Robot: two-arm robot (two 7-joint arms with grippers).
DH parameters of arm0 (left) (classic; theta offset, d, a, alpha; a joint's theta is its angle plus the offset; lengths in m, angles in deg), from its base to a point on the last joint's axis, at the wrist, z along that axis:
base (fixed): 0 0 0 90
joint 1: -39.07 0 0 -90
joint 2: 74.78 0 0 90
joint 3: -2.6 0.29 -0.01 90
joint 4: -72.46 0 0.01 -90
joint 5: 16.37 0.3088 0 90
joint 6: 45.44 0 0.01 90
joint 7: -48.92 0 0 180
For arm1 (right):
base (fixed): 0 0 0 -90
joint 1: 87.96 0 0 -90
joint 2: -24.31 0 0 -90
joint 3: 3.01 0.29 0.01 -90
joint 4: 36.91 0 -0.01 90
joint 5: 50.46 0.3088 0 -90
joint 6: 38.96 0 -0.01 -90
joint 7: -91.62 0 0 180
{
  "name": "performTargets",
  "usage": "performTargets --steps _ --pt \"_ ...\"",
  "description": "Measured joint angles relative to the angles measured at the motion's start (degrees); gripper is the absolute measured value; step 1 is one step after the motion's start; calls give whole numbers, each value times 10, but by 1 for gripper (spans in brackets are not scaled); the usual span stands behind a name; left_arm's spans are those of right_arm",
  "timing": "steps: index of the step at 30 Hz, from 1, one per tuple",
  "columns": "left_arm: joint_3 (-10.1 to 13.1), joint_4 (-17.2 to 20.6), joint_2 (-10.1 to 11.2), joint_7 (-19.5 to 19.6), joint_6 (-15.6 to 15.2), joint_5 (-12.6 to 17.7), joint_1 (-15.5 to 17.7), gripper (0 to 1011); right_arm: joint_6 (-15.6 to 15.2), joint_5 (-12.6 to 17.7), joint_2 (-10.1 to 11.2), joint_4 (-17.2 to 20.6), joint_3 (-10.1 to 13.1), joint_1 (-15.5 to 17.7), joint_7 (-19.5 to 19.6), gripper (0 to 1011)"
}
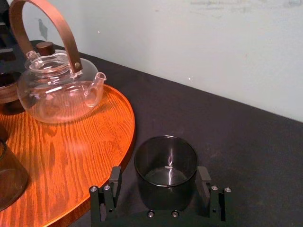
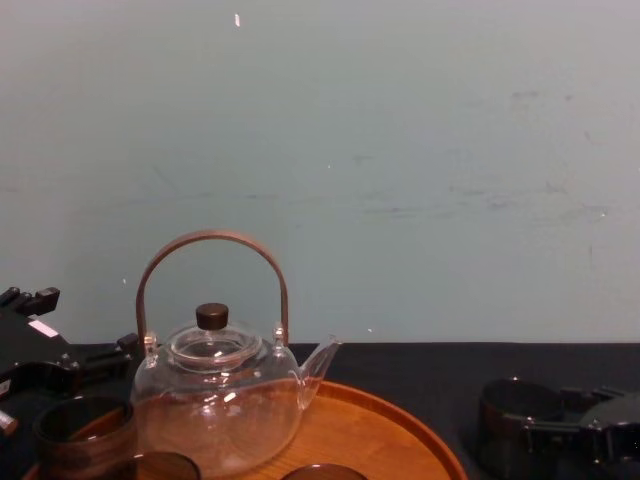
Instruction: Pick up the glass from the table and place it on the tray.
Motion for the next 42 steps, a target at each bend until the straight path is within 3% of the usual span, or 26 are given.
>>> performTargets --steps 5,25,42 --pt "0 0 0 0 0 0 0 1001 -16 7 -2 -2 -1 -3 4 1002" --pt "0 0 0 0 0 0 0 1001 -17 7 -1 4 0 -1 11 1002" --pt "0 0 0 0 0 0 0 1001 -11 4 -9 -42 -10 -29 1 1002"
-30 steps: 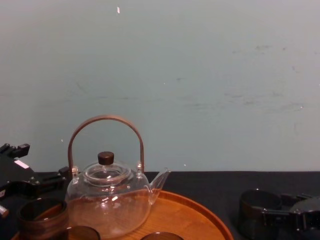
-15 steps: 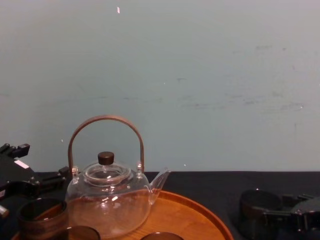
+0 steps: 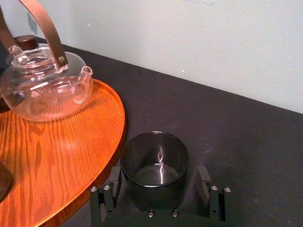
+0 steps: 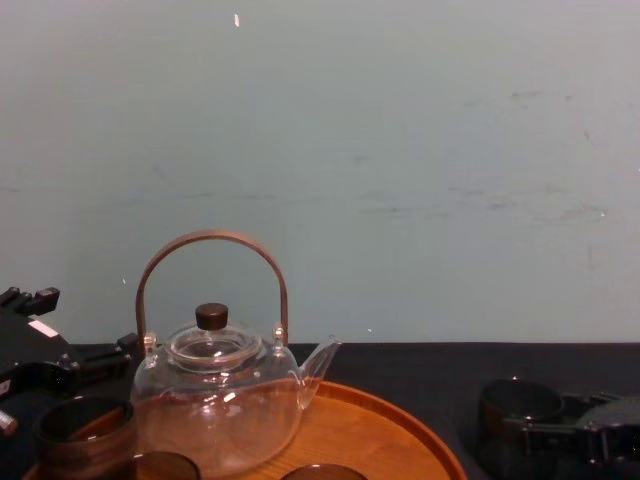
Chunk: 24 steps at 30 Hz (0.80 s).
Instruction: Pick up the glass from the table and place it on the tray.
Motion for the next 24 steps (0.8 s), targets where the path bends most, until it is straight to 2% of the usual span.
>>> performTargets --steps 13,24 --pt "0 0 0 0 0 0 0 1002 12 -4 -16 -39 -17 -28 -21 1002" --pt "0 0 0 0 0 0 0 1001 15 -8 -18 -45 -21 -33 -23 1002"
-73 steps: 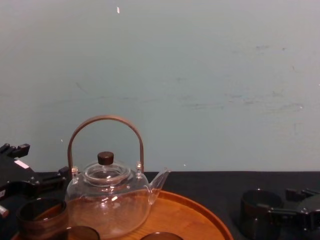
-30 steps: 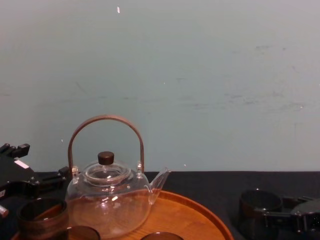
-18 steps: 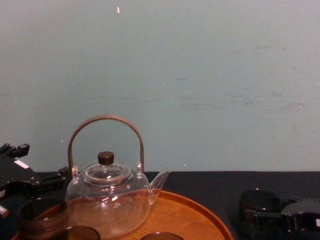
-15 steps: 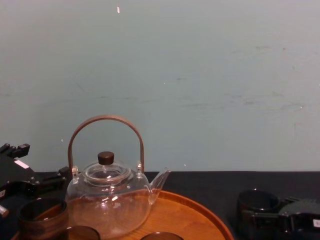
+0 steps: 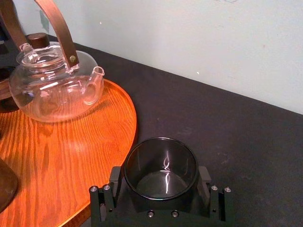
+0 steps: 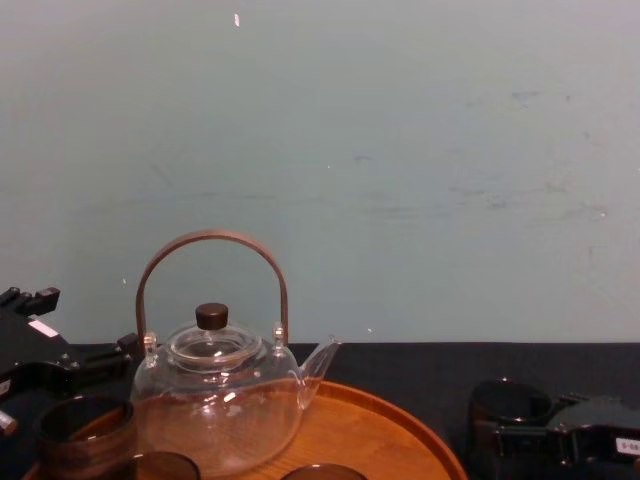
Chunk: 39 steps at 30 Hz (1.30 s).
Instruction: Pick up the glass from the table and place it on the tray.
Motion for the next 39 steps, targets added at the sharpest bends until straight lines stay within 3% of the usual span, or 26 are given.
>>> performTargets --steps 6,12,39 --pt "0 0 0 0 0 0 0 1001 0 0 0 0 0 0 0 1003" --pt "0 0 0 0 0 0 0 1001 0 0 0 0 1 0 0 902" --pt "0 0 0 0 0 0 0 1001 0 1 0 0 1 1 -1 900"
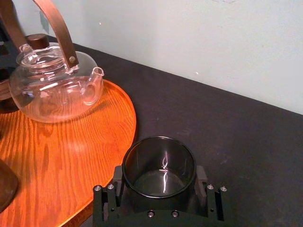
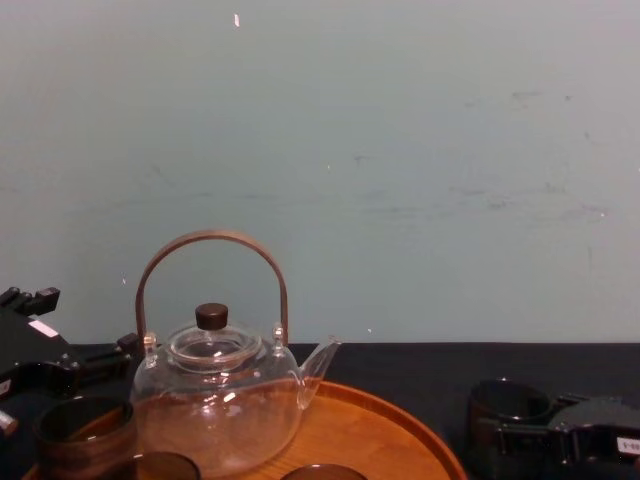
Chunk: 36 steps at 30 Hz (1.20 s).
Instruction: Pick up the glass from the table and place it on the tray.
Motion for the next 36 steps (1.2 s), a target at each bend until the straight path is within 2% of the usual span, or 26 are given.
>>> performTargets --steps 7,15,18,24,30,31,36 --pt "0 0 0 0 0 0 0 1001 5 3 4 13 0 2 -5 900" --pt "0 0 0 0 0 0 0 1001 6 9 14 56 0 11 -12 900" --pt "0 0 0 0 0 0 0 1001 5 13 17 76 -6 12 -18 900" --pt "0 0 0 0 0 0 0 1001 5 12 12 82 -24 -2 -28 900" --pt "0 0 0 0 0 0 0 1001 8 7 -4 59 -44 -26 -38 900" --pt "0 0 0 0 0 0 0 1001 25 1 -36 -7 -67 -67 -53 900" --pt "0 0 0 0 0 0 0 1001 31 -2 -52 -38 -76 -83 -59 900"
